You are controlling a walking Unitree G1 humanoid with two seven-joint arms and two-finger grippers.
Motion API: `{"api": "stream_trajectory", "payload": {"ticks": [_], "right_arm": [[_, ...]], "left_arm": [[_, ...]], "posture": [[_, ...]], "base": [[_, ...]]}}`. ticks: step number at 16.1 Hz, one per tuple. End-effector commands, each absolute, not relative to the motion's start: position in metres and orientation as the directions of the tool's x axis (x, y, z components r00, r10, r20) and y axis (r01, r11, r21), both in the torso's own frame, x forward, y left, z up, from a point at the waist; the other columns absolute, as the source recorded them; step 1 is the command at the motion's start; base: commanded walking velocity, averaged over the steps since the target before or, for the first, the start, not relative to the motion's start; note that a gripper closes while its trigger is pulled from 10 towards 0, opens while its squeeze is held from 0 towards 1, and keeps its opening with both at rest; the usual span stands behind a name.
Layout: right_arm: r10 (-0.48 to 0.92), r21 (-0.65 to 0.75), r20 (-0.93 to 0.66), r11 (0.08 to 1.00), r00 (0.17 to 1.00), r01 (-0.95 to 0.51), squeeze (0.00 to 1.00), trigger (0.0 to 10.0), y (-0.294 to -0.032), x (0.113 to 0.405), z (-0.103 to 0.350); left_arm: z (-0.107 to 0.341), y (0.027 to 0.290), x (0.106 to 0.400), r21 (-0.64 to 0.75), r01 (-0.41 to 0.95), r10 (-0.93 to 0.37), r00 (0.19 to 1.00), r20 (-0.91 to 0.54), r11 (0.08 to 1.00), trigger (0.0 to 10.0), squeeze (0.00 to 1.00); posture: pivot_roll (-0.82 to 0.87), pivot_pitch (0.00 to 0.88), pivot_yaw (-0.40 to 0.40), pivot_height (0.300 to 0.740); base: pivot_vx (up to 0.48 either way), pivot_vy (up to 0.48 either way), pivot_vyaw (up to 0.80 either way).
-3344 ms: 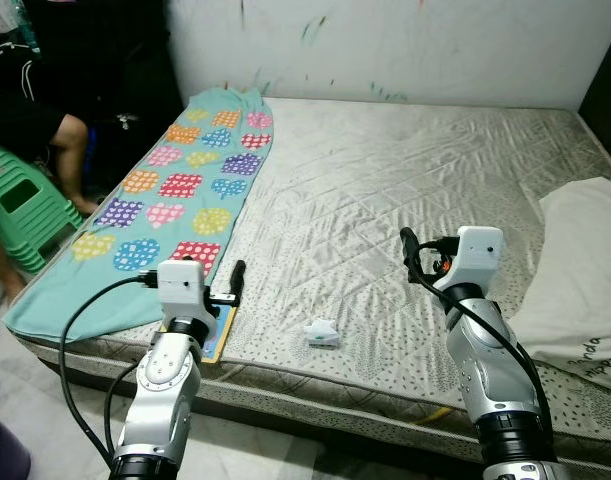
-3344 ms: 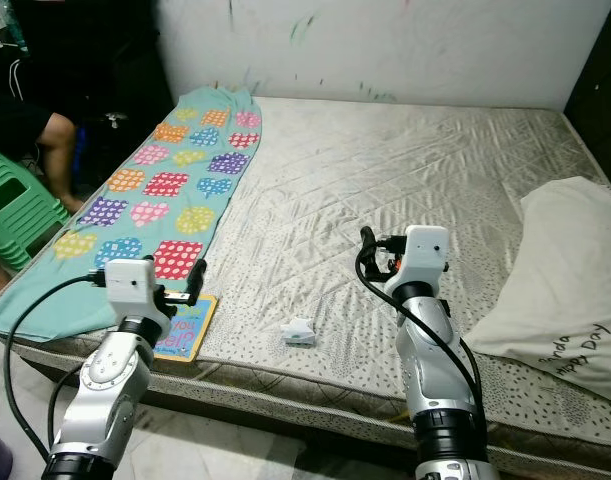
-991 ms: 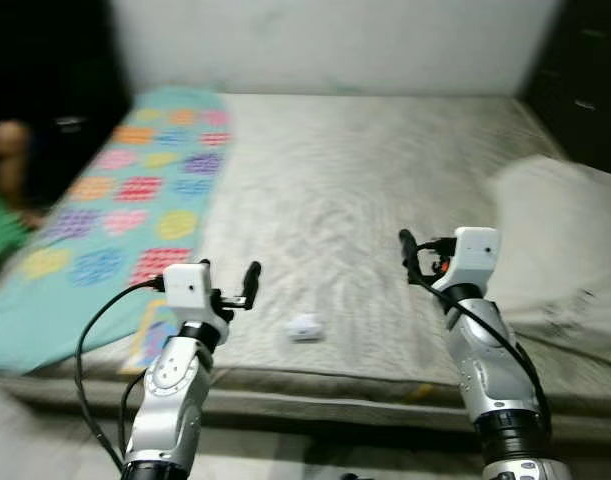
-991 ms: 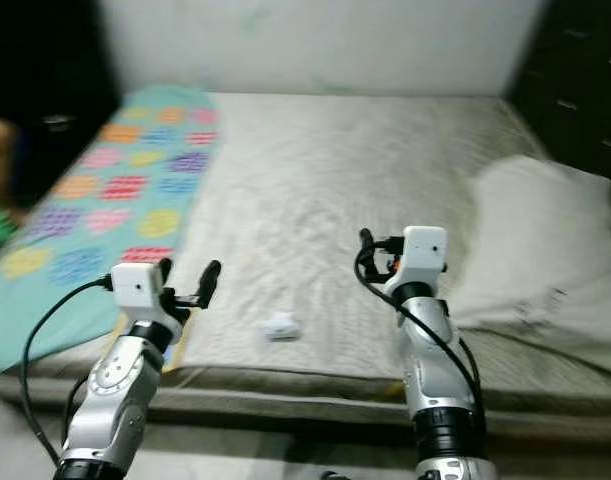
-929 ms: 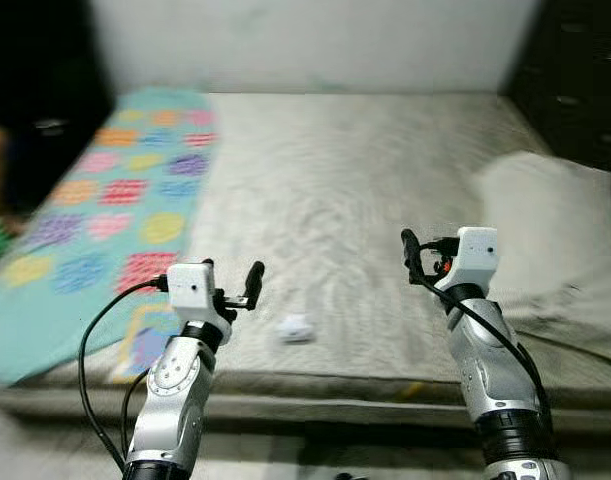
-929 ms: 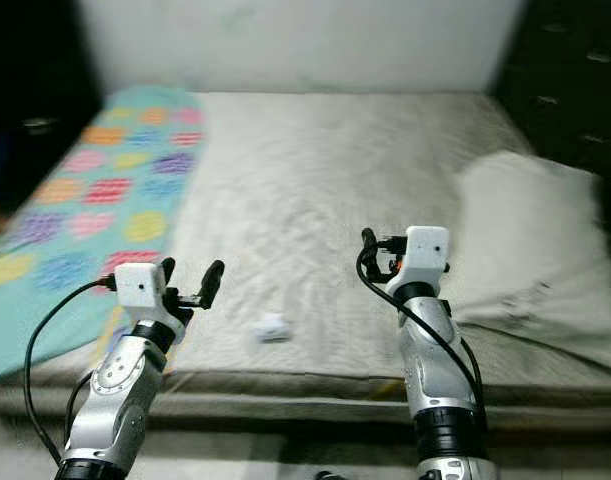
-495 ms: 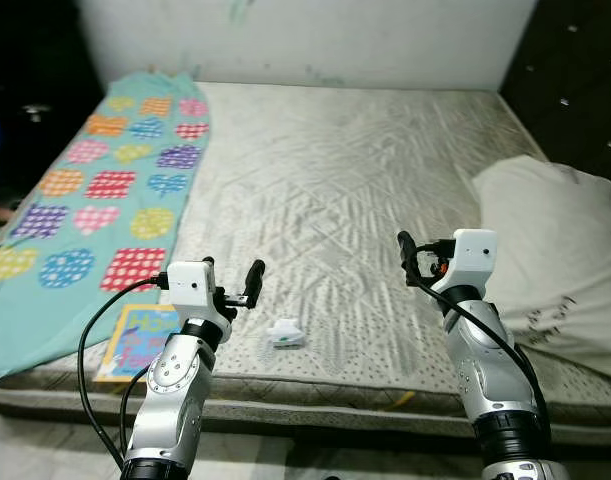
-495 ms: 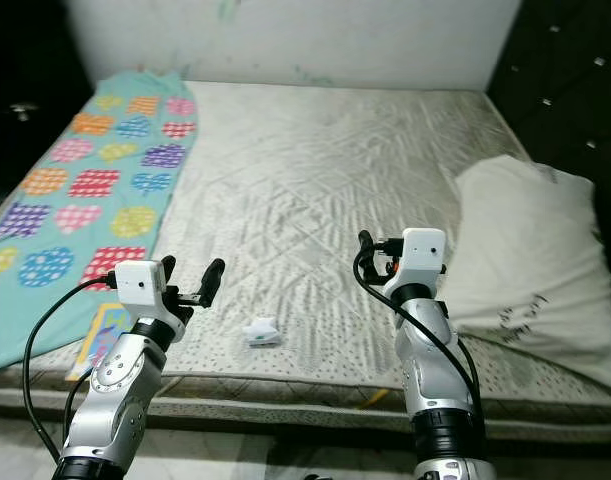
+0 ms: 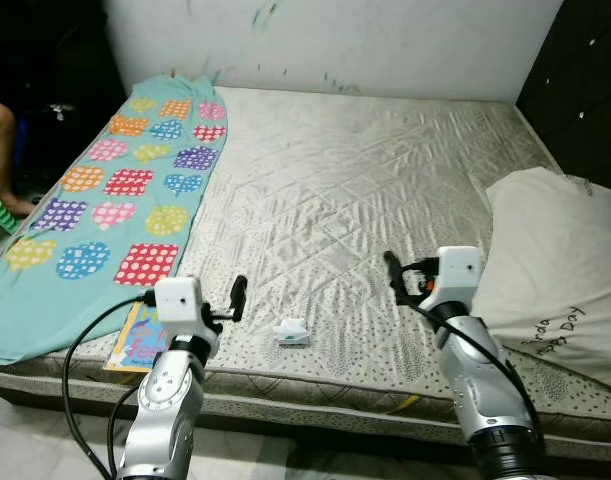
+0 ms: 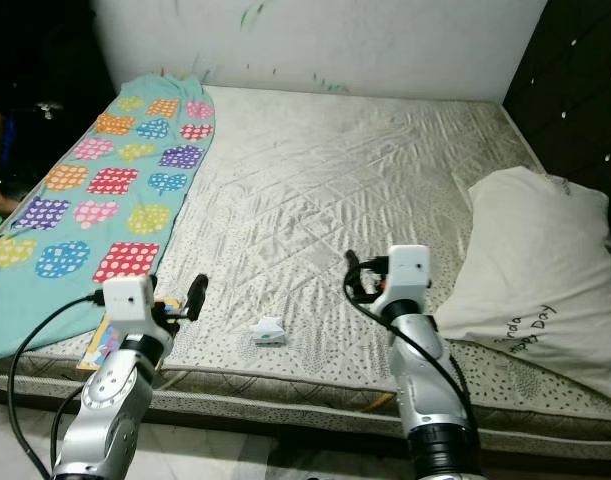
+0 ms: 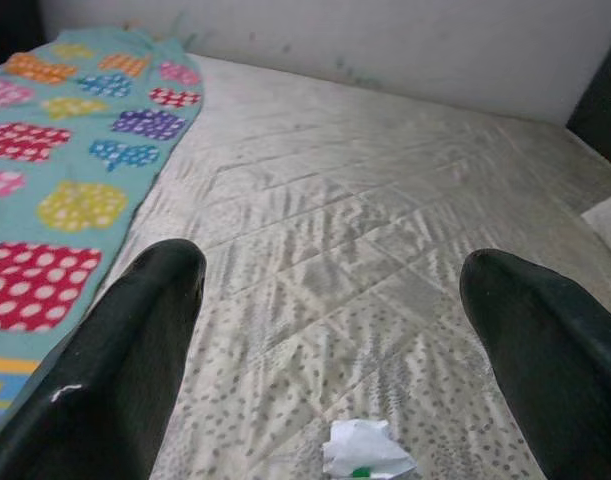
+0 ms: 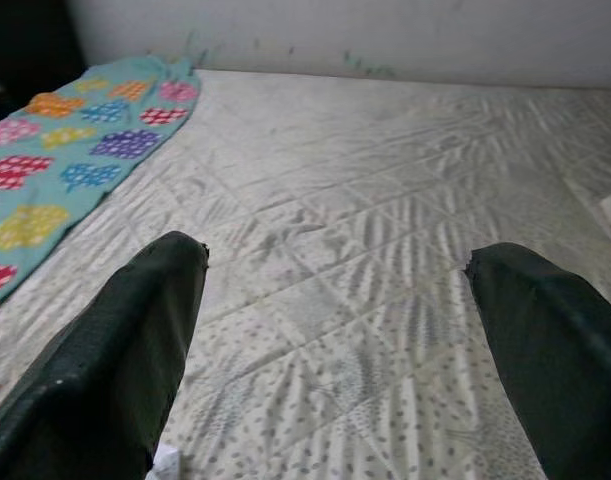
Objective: Clean up the room
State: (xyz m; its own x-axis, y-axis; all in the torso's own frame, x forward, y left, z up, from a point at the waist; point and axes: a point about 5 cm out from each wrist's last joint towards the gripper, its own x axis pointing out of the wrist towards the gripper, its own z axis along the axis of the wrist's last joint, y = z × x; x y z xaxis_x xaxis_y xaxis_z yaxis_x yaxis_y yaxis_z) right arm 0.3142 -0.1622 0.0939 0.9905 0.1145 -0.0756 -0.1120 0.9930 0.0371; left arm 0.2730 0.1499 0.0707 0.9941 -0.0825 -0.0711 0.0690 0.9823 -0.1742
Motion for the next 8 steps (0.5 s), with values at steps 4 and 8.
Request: {"api": "stream_trajectory", "payload": {"ticks": [4, 8], "right_arm": [[0.116, 0.044, -0.111, 0.993, 0.987, -0.111, 0.0, 10.0, -0.159, 0.308, 0.08], [0.099, 0.043, -0.1, 0.995, 0.99, -0.095, 0.0, 10.0, -0.164, 0.307, 0.082]], "left_arm": [[0.072, 0.172, 0.277, -0.133, -0.002, -0.008, 0.997, -0.081, 0.991, 10.0, 0.0], [0.071, 0.175, 0.286, -0.123, 0.014, -0.026, 0.995, -0.096, 0.992, 10.0, 0.0]], "posture": [[-0.05, 0.018, -0.003, 0.74], [-0.07, 0.02, 0.016, 0.74]], "base": [[0.0, 0.0, 0.0], [0.0, 0.0, 0.0]]}}
